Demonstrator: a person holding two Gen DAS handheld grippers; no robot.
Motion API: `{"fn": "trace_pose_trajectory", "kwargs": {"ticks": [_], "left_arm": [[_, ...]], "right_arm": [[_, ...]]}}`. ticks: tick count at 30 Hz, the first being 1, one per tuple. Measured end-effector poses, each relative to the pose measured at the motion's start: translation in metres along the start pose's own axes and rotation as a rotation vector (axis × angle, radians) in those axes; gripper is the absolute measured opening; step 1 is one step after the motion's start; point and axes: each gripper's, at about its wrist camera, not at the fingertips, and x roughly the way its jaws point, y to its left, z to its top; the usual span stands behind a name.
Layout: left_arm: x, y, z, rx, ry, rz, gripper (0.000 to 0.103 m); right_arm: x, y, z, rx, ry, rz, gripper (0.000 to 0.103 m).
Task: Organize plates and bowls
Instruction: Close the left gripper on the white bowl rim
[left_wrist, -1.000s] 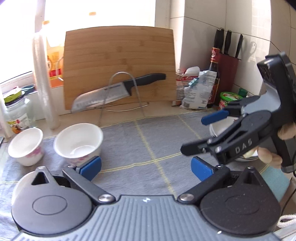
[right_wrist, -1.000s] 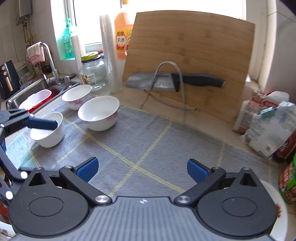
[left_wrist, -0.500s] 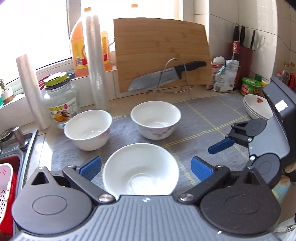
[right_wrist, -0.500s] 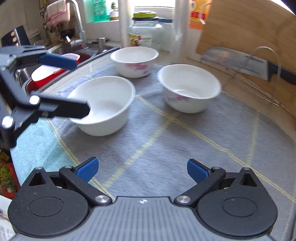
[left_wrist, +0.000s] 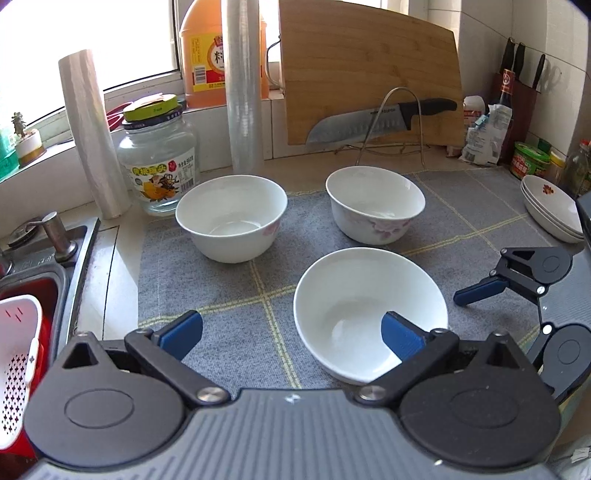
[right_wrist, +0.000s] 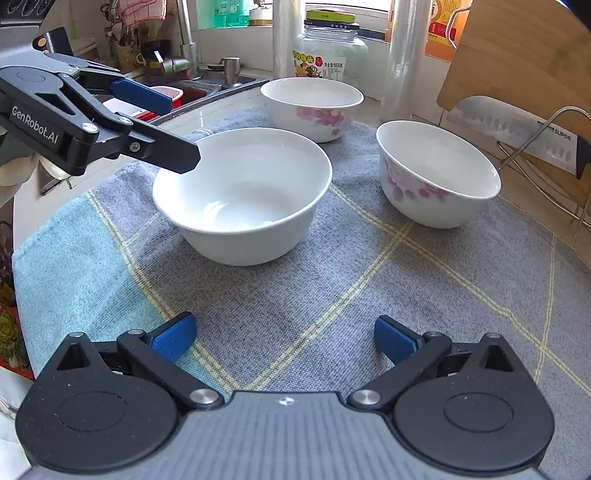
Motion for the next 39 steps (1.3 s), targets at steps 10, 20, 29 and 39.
{"fn": "trace_pose_trajectory", "kwargs": {"ticks": [10, 20, 29, 39], "left_arm": [[0.037, 0.005, 0.019, 0.090, 0.102, -0.076, 0.098], [0.052, -0.001, 0.024, 0.137, 0.143, -0.134, 0.083], [0.055, -0.002, 0.029, 0.150, 0.164, -0.185, 0.066], [0.059, -0.006, 0.029, 0.187, 0.186, -0.218, 0.051]], "right_arm": [[0.012, 0.010, 0.022, 0.032, -0.001, 0.014, 0.103], [0.010, 0.025, 0.034, -0.046, -0.028, -0.008, 0.103], [0.011, 0.029, 0.046, -0.082, -0.038, -0.015, 0.089], [0.008, 0.033, 0.047, -0.097, -0.044, -0.024, 0.084]]}}
